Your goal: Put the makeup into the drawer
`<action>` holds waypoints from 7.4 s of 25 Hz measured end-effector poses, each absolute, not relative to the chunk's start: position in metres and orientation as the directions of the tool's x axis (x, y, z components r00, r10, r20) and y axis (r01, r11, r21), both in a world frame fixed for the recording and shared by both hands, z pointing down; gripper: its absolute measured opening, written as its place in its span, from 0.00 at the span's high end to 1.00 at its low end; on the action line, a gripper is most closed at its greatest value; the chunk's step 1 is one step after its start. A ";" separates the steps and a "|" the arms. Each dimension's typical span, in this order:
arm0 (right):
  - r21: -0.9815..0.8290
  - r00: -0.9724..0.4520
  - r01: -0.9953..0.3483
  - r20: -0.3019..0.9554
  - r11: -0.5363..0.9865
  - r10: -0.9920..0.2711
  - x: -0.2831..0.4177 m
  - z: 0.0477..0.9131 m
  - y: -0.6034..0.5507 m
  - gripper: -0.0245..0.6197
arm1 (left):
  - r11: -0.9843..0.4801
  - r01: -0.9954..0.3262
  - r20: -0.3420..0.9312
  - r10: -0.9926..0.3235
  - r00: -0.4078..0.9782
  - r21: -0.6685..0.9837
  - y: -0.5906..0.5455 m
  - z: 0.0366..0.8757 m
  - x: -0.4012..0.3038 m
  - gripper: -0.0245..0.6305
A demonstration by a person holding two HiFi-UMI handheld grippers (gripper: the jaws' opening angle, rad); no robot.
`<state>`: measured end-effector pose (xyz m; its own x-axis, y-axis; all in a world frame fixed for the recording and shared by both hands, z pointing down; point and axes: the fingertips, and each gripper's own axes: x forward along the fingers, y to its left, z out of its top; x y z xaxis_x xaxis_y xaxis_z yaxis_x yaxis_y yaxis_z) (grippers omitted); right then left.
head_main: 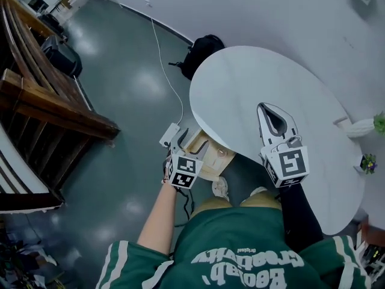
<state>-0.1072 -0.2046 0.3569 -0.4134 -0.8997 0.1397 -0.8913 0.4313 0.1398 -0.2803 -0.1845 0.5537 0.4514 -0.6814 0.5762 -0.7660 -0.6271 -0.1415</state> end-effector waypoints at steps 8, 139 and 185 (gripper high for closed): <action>0.158 -0.459 -0.870 0.088 0.468 -0.884 -0.132 0.333 -0.209 0.95 | -0.485 -0.863 0.297 -0.853 0.430 -0.141 -0.211 0.397 -0.304 0.47; 0.117 -0.411 -0.897 0.139 0.427 -0.901 0.025 0.367 -0.180 0.95 | -0.575 -0.816 0.395 -0.764 0.511 -0.057 -0.194 0.385 -0.095 0.85; 0.098 -0.363 -0.903 0.346 0.418 -0.865 -0.075 0.459 -0.187 0.95 | -0.947 -0.308 0.963 -0.160 0.217 -0.088 -0.114 0.768 -0.231 0.85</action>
